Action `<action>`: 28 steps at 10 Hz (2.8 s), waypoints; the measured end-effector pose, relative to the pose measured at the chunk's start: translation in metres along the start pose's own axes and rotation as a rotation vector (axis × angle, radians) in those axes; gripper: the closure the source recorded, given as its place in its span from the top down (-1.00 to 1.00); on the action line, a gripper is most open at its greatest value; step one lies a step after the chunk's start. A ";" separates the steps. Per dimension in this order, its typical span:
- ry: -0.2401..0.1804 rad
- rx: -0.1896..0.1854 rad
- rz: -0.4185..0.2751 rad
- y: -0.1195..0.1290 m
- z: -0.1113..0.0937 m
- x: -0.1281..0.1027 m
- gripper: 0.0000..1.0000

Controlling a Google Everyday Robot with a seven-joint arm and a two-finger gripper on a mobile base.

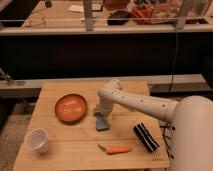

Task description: Place the white sponge in the ceramic bowl

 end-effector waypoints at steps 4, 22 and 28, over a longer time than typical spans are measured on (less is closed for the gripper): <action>-0.007 -0.001 -0.004 -0.008 -0.001 -0.008 -0.45; 0.057 0.040 -0.146 -0.157 -0.053 -0.063 -0.99; 0.061 0.050 -0.149 -0.164 -0.045 -0.063 -0.99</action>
